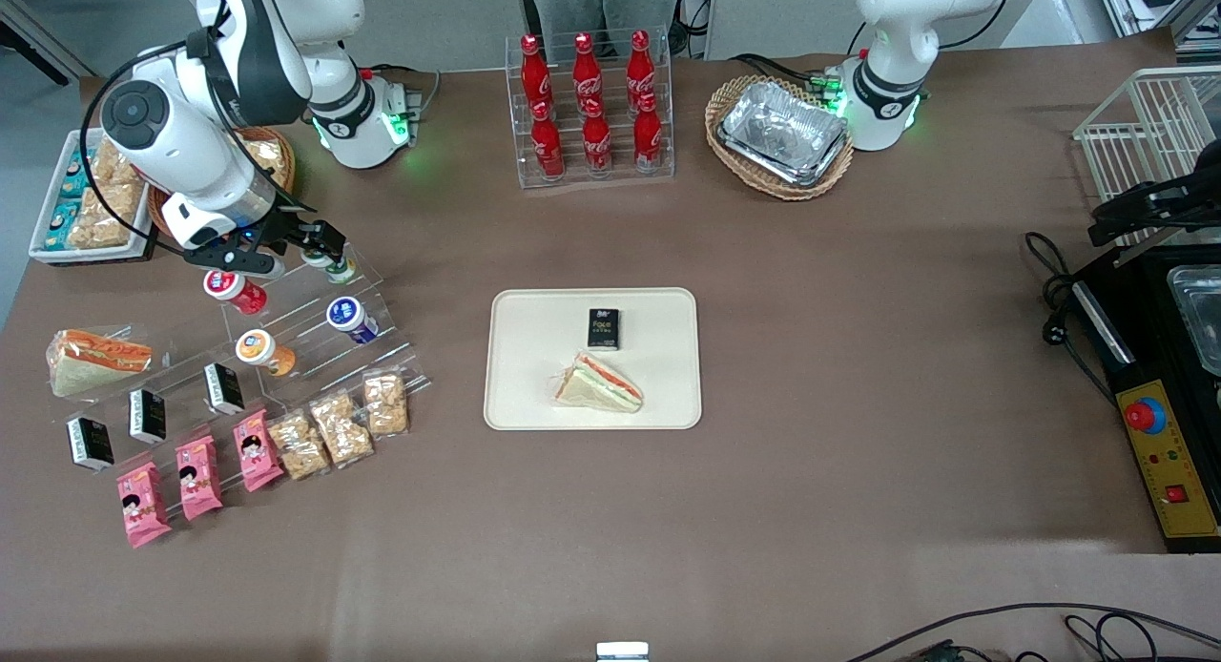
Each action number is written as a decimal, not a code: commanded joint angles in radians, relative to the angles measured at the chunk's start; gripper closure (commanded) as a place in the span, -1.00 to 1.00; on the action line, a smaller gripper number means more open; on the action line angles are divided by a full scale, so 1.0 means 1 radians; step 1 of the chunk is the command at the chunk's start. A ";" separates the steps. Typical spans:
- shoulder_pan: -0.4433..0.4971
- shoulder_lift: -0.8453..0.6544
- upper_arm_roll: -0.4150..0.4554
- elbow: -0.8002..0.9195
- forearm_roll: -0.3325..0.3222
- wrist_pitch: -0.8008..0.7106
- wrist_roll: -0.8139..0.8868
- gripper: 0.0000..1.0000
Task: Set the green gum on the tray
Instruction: 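Lower the right gripper onto the green-lidded gum bottle and close it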
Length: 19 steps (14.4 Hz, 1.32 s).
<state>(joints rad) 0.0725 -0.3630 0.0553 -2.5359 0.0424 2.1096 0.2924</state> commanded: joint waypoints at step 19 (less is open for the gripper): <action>0.032 0.010 -0.012 -0.043 0.030 0.067 -0.016 0.84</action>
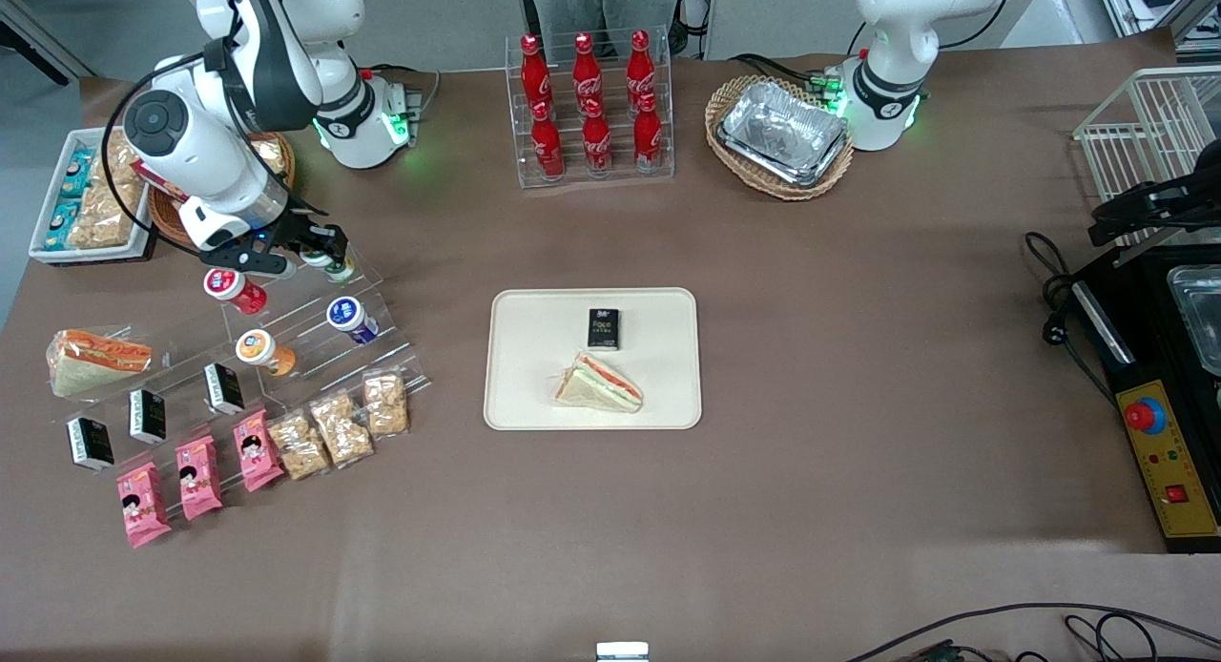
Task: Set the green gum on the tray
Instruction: 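Lift the green gum bottle and carry it over the cream tray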
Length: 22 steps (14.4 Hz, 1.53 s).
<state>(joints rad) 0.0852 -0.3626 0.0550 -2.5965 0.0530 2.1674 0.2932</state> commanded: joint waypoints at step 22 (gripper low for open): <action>0.451 0.376 -0.052 0.937 0.011 -0.579 0.397 1.00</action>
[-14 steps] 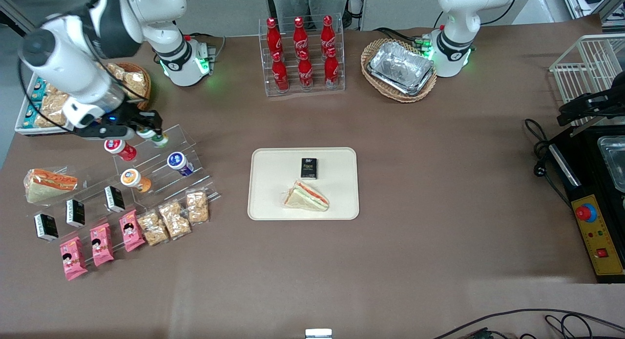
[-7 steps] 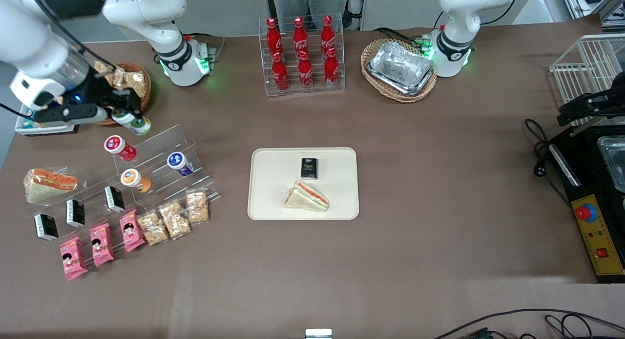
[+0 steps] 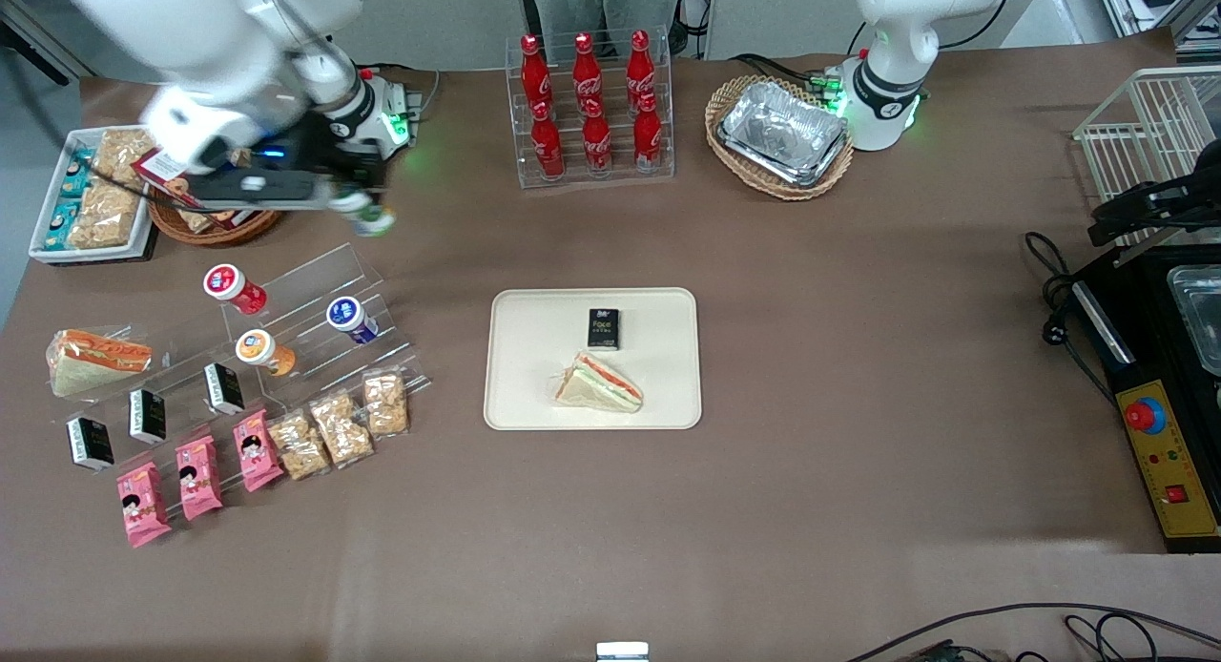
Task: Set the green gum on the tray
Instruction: 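Lift the green gum bottle and carry it over the cream tray, then lower the green gum bottle onto the tray and open the right gripper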
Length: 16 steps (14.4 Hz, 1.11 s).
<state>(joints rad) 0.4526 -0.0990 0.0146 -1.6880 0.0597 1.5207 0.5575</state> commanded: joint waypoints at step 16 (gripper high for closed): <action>0.164 0.505 -0.013 -0.325 -0.004 0.843 0.228 1.00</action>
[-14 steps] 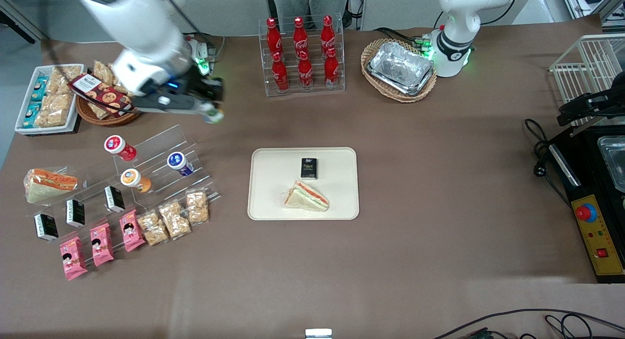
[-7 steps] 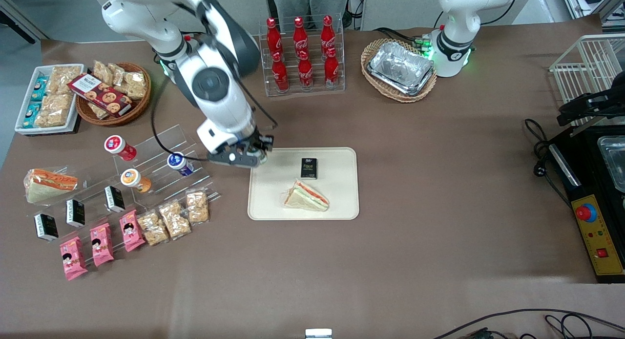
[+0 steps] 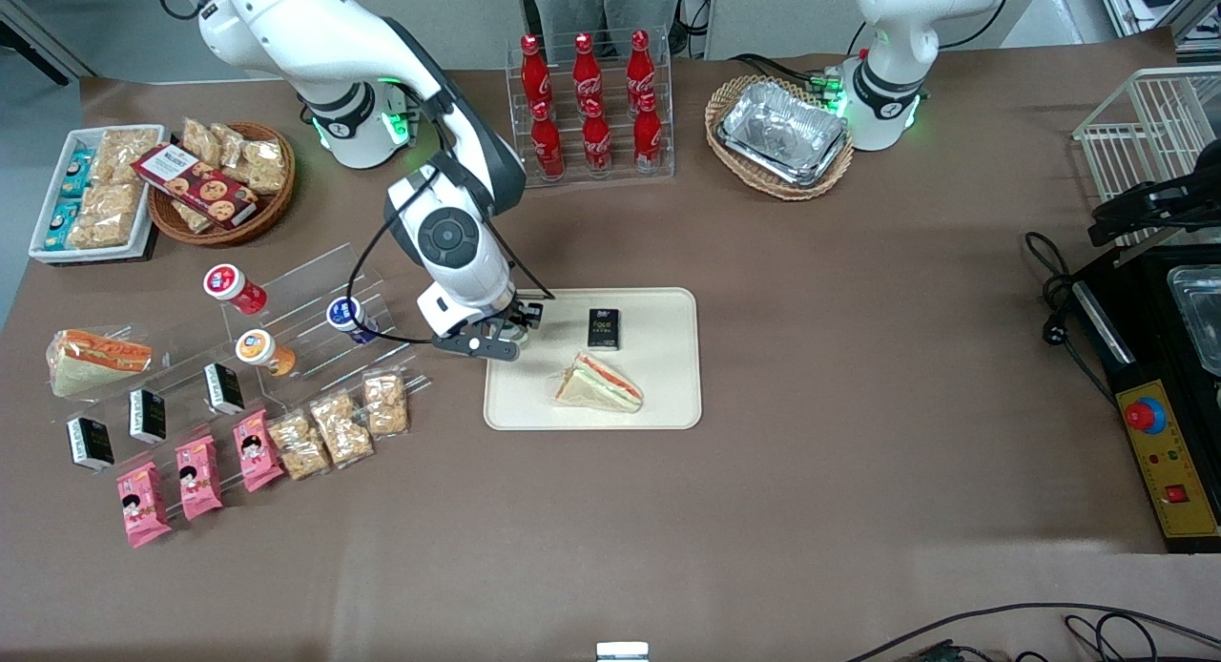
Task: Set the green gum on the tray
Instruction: 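Lower the green gum bottle onto the tray and open the right gripper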
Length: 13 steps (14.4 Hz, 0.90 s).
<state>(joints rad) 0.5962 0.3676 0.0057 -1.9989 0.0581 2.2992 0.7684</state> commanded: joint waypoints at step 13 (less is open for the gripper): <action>-0.030 -0.063 -0.012 0.003 0.000 -0.012 -0.008 -1.00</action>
<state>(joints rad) 0.6164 0.4195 -0.0021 -1.9967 0.0581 2.3601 0.7701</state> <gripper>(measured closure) 0.000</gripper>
